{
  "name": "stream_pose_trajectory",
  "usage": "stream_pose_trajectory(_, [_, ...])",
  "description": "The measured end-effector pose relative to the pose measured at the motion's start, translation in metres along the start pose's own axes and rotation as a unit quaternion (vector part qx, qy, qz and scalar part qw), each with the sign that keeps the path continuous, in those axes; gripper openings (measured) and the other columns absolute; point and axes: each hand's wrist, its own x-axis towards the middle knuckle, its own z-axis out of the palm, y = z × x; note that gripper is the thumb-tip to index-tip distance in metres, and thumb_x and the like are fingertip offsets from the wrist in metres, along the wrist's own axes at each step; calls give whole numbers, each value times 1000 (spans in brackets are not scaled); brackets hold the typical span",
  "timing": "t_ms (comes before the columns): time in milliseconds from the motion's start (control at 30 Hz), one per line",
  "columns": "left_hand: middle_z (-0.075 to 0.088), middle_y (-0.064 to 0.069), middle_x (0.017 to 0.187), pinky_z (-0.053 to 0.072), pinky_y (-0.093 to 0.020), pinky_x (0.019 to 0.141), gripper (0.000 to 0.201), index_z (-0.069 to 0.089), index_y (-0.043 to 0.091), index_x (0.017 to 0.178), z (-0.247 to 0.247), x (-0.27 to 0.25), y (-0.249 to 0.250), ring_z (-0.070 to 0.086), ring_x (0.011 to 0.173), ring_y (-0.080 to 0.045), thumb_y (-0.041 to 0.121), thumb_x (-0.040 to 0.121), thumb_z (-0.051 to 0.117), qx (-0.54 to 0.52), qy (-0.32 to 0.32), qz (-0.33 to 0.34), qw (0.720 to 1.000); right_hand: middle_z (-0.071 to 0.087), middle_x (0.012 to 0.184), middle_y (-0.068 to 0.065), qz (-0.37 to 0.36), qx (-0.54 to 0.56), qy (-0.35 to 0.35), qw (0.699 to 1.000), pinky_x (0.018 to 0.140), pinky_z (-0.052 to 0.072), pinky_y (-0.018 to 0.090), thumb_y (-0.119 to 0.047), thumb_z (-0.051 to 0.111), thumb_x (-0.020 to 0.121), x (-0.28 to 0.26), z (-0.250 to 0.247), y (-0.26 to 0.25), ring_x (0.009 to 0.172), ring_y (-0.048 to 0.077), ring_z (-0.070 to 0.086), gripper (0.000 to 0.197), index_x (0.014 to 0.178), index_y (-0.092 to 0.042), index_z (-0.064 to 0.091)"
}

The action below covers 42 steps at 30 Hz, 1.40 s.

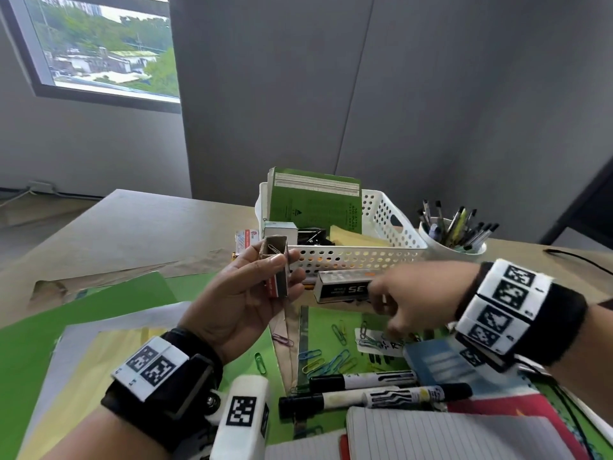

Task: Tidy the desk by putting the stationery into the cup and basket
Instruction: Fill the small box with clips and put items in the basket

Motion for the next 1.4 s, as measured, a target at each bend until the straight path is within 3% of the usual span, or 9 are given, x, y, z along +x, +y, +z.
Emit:
stream_pose_trajectory(233, [70,-16,123,61,-38,83,94,62,9,126,0,0,0,68,102,-34,20,43,103,0,9,-2,1000,57,96,-11,4,-13,34,999,64,37,25,-32,79,83,12,23,7,86,15,53,34,112,-25,64])
stream_pose_trajectory(400, [70,-16,124,63,-37,81,92,62,10,125,0,-2,1,69,103,-33,20,43,103,-1,13,-6,1000,69,111,-9,-47,110,74,990,86,54,30,-30,79,86,19,20,-5,96,11,62,34,117,-26,66])
stream_pose_trajectory(567, [69,-17,123,63,-37,80,95,59,8,129,1,-2,1,69,101,-34,19,45,103,0,18,-5,1000,64,116,-6,-14,104,35,994,62,51,21,-43,73,89,16,8,-8,87,12,61,43,126,-29,57])
stream_pose_trajectory(667, [69,-18,122,63,-39,82,103,54,5,136,1,-2,0,69,101,-34,19,46,103,-3,15,-11,1000,57,117,-5,-20,90,3,996,81,58,35,-53,83,75,17,15,-13,96,16,61,66,129,-33,51])
stream_pose_trajectory(867, [70,-15,119,61,-40,83,89,62,8,125,0,-1,-1,70,97,-31,18,46,103,15,2,-33,999,61,109,-7,-88,60,64,992,81,57,38,-15,75,82,25,26,-25,94,19,60,38,113,-33,65])
stream_pose_trajectory(1033, [68,-16,116,61,-38,80,51,66,8,119,0,-2,-3,68,93,-29,4,71,84,52,8,-80,995,69,93,-9,-80,169,84,979,76,60,38,-3,69,84,24,11,-19,85,16,65,26,96,-26,71])
stream_pose_trajectory(1167, [64,-20,115,59,-39,78,55,64,6,123,0,-4,-4,64,94,-31,-1,71,83,93,6,-148,985,72,84,-9,-110,336,191,916,71,60,29,0,76,83,11,-12,-8,78,9,69,25,86,-24,73])
stream_pose_trajectory(1300, [63,-20,113,62,-36,71,58,62,1,126,5,-7,-4,66,95,-33,-2,72,80,128,-11,-178,976,70,82,1,-192,536,274,775,76,64,45,8,78,81,6,-17,-22,74,23,69,22,86,-12,71])
stream_pose_trajectory(1400, [61,-22,122,63,-39,77,61,59,-1,131,5,-6,-4,64,104,-40,-5,74,79,131,-13,-177,975,69,80,-1,-204,557,307,744,76,64,48,8,79,80,16,-8,-39,76,23,70,21,88,-9,70])
